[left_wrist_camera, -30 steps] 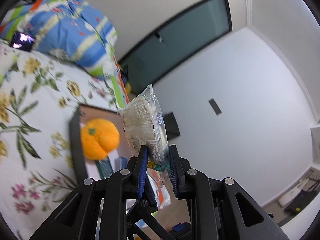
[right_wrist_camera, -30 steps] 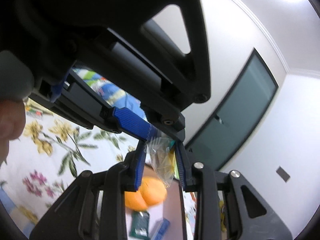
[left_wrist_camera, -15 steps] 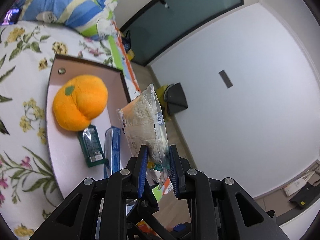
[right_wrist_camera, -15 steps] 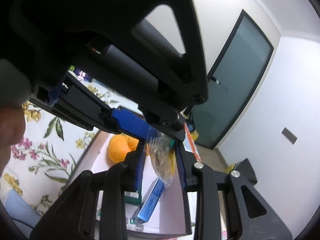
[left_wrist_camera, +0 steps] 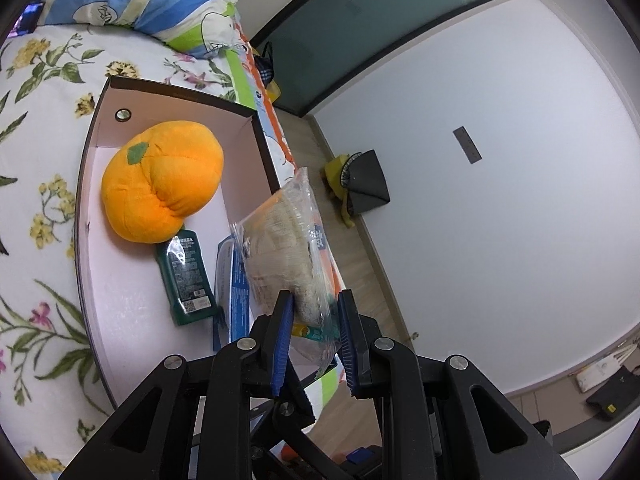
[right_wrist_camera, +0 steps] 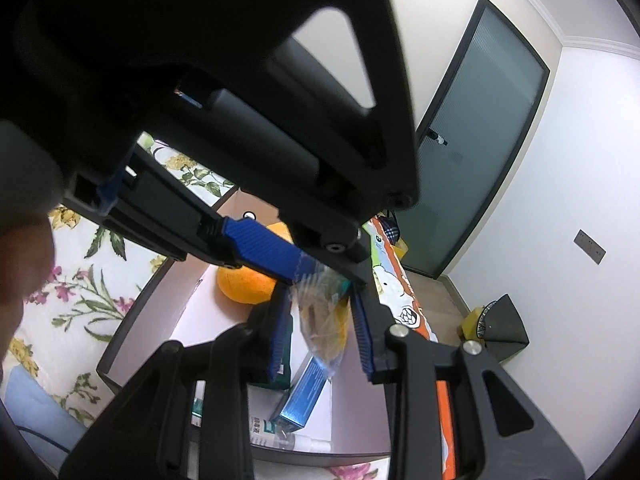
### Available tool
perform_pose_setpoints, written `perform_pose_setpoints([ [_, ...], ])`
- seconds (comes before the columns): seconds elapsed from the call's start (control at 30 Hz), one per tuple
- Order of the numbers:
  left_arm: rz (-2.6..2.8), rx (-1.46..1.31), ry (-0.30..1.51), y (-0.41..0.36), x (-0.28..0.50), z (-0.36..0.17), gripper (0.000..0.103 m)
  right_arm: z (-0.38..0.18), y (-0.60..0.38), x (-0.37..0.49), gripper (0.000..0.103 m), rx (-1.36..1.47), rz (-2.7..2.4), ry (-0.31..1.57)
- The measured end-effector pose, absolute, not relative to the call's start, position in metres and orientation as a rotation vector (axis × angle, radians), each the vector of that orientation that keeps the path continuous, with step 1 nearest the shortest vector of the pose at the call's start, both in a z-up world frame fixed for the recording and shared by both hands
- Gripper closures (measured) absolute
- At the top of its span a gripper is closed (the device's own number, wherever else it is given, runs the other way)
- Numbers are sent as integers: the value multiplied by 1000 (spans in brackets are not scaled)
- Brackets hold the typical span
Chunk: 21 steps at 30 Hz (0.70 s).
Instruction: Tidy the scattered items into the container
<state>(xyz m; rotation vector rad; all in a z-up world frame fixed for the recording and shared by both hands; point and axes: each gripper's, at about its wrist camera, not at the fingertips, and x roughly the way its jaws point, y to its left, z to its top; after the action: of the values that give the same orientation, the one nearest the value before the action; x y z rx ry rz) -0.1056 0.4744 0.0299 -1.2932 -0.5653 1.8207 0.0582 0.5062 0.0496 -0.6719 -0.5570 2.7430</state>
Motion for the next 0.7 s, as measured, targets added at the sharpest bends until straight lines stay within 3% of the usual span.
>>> perform_pose_setpoints([
  [0.07, 1825, -1305, -564, 473, -106, 32, 68, 52, 505, 62, 50, -648, 2739, -564],
  [0.1, 1827, -1309, -557, 473, -105, 33, 62, 55, 504, 65, 35, -629, 2745, -560],
  [0.2, 1839, -1295, -540, 470, -102, 40, 55, 61, 501, 72, 30, -607, 2761, -556],
  [0.27, 1858, -1296, -536, 466, -101, 43, 45, 65, 500, 74, 27, -613, 2773, -544],
  [0.33, 1905, -1295, -520, 463, -101, 48, 13, 69, 498, 78, 19, -604, 2771, -537],
  [0.4, 1959, -1275, -496, 457, -99, 53, 3, 78, 502, 90, 6, -580, 2768, -518],
  [0.43, 1977, -1264, -484, 454, -98, 56, 3, 81, 503, 101, 0, -572, 2768, -507],
  [0.7, 2141, -1176, -259, 432, -81, 85, 1, 96, 475, 84, 0, -662, 2775, -367],
])
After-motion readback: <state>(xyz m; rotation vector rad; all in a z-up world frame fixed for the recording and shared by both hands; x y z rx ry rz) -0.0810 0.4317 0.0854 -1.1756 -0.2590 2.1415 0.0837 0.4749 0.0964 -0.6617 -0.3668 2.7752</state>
